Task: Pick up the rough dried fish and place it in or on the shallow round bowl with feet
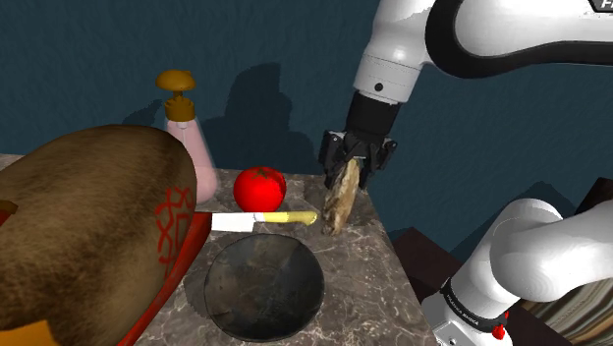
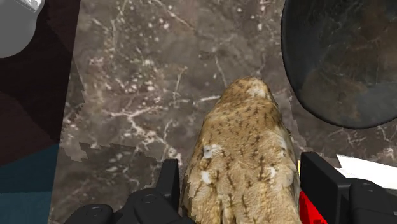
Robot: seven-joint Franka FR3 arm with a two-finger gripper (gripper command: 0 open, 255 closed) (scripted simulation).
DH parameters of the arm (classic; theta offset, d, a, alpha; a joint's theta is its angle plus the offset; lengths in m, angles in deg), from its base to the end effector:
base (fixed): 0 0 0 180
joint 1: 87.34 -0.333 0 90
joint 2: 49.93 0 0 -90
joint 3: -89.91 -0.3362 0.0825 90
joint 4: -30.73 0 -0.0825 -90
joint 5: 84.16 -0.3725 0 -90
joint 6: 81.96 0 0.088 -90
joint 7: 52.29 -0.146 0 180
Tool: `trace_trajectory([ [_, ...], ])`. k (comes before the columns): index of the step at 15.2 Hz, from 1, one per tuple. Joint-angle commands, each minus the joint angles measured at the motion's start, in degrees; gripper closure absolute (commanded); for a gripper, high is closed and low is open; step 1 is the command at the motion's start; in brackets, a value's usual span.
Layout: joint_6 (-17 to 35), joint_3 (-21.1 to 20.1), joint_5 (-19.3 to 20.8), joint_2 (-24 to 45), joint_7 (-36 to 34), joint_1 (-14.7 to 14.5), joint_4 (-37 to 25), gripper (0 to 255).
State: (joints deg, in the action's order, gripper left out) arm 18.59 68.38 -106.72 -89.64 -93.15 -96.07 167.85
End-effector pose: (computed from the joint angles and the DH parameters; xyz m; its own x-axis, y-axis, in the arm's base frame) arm 0.2594 0.2296 0.5181 0.9441 -0.3193 -0.0824 -0.3277 -0.9359 -0.1289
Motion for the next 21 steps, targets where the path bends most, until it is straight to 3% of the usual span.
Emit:
trace_trajectory([
  [1, -0.16, -1.17, -0.4, 0.84, -1.46, -0.23, -1.43, 255],
  [8, 2.34, -10.67, -2.38, 7.94, -11.54, -1.06, -9.26, 255],
  [14, 4.88, -20.79, -0.19, 17.5, -22.11, 0.23, -19.09, 255],
  [21, 10.19, -22.0, -0.86, 17.9, -21.38, -0.05, -14.15, 255],
])
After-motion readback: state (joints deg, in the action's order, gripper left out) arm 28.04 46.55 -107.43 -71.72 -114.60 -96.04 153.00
